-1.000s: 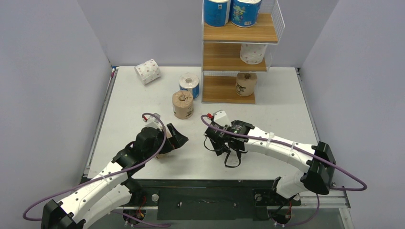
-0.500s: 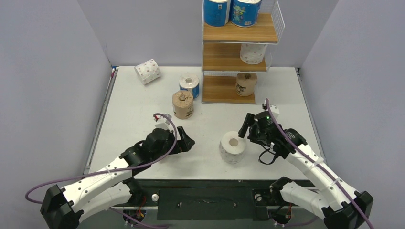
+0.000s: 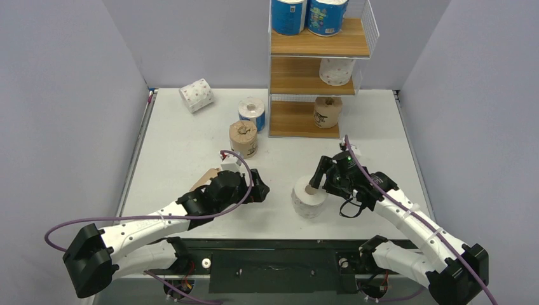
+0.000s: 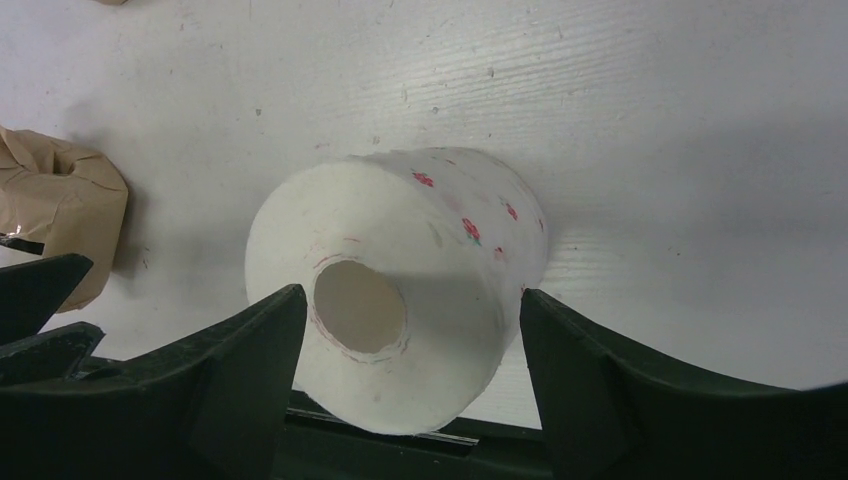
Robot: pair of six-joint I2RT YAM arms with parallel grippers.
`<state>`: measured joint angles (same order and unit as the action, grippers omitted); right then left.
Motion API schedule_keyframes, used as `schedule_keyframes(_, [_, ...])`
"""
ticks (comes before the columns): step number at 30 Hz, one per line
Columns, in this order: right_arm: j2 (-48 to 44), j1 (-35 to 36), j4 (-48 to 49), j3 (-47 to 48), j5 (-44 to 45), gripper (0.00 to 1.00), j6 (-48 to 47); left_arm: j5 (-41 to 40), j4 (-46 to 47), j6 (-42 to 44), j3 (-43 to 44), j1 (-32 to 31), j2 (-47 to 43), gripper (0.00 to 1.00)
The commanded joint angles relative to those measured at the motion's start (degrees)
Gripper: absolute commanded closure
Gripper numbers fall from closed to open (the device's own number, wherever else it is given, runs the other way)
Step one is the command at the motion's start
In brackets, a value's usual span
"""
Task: Place and organize the paper towels onto the shelf
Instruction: Adjust the paper towel at the center of the board, then pick up the paper towel from the center of the board.
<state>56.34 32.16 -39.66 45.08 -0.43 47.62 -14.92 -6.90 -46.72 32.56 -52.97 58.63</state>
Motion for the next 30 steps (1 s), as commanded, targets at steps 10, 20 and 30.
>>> schedule_keyframes(10, [-2.04, -0.4, -0.05, -4.26, 4.18, 0.35, -1.29, -1.77, 8.01, 2.54, 5.14, -0.42, 4.77, 0.04])
schedule_keyframes(20, [-3.17, -0.43, 2.75, -6.27, 2.05, 0.46, -0.2, -1.89, 11.13, 5.09, 6.63, -2.96, 7.58, 0.04])
schedule_keyframes(30, [-4.41, -0.4, 3.46, -6.2, 1.18, 0.7, 0.39, -3.31, 12.49, 6.84, 8.07, -4.3, 8.59, 0.04])
